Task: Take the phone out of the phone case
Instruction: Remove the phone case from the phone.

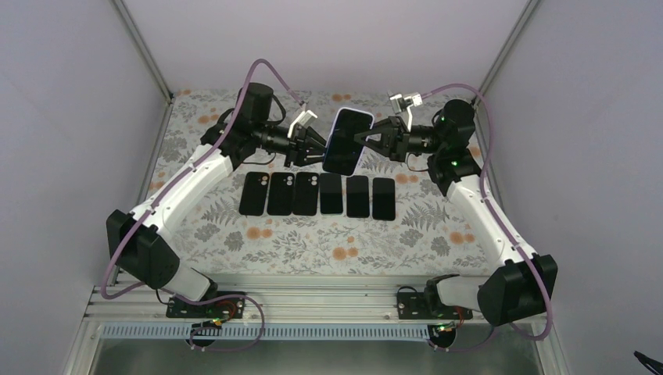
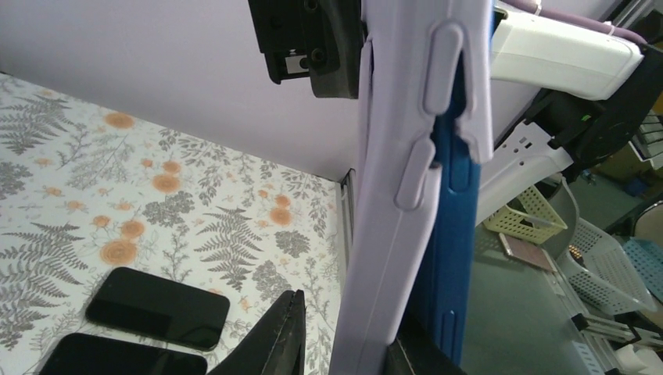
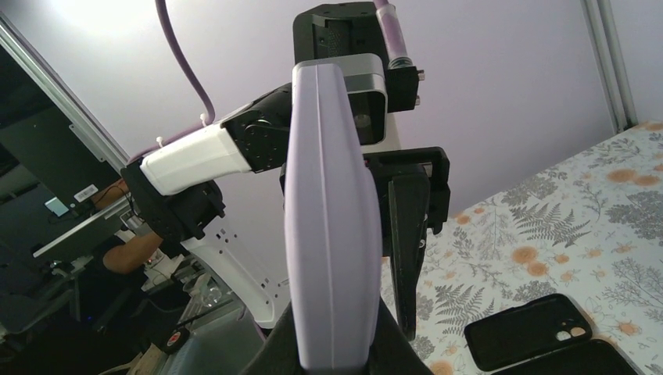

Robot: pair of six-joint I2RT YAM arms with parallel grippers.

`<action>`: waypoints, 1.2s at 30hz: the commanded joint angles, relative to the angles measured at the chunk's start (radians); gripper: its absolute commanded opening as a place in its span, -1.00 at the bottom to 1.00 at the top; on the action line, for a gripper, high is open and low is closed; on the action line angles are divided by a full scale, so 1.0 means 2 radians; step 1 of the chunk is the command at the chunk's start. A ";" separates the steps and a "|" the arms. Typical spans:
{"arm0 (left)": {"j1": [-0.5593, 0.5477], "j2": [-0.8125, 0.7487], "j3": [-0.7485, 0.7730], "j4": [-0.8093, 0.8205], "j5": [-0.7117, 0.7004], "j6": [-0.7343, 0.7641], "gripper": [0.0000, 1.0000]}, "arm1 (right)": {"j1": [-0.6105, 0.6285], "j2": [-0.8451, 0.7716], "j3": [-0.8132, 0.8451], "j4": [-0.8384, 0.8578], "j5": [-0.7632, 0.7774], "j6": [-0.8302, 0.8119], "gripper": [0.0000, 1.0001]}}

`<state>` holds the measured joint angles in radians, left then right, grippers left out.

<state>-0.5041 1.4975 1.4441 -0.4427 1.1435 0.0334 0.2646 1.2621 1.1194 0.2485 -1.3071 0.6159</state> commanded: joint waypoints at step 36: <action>0.031 -0.005 -0.056 0.279 0.063 -0.221 -0.95 | 0.049 0.087 0.071 -0.060 -0.021 0.003 -0.19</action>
<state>-0.4637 1.5150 1.3510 -0.0624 1.2507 -0.3096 0.3618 1.4345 1.2572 0.1413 -1.3453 0.6064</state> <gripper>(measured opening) 0.094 0.333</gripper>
